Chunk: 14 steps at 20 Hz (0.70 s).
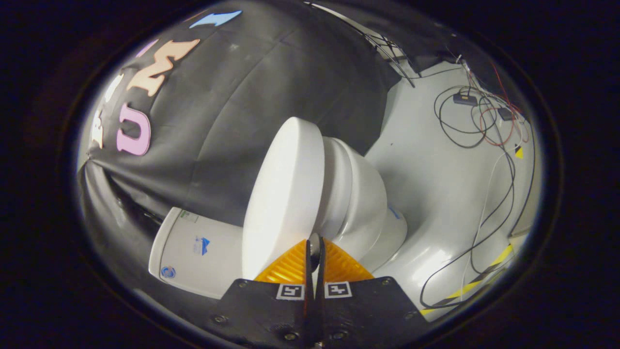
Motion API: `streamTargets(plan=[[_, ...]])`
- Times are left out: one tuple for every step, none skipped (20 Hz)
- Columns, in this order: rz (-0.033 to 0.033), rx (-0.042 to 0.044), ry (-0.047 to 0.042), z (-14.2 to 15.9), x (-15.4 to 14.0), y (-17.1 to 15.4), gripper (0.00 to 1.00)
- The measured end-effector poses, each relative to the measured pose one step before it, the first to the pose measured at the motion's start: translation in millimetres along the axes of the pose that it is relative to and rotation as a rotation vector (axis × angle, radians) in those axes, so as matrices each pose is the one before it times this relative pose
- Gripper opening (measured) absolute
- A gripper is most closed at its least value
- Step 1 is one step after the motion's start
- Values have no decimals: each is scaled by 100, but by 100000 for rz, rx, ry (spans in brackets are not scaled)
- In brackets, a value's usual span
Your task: Open the toilet lid.
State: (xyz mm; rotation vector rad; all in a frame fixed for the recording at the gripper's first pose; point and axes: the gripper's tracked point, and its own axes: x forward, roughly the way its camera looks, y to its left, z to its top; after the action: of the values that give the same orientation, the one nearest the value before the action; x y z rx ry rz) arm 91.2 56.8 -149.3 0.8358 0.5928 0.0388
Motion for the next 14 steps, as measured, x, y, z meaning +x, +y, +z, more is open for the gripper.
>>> streamTargets(plan=[[-936,-754,388,10,-108,160,1],[-547,-748,-173,72,-26,380,1],[-342,-884,331,75,-123,294,1],[-446,-917,-101,145,-180,350,1],[-499,-1402,68,129,-152,354,1],[-267,-2279,123,126,-344,476,1],[-272,-1981,99,152,-190,335,1],[-282,-1702,-91,142,-339,413,1],[-634,-1137,211,217,-186,361,1],[-512,-904,136,77,-260,440,1],[-558,-1861,455,118,-233,381,1],[-419,-1727,-292,97,-286,474,1],[-433,-1464,-43,174,-307,526,1],[-367,-1787,-408,159,-498,603,1]])
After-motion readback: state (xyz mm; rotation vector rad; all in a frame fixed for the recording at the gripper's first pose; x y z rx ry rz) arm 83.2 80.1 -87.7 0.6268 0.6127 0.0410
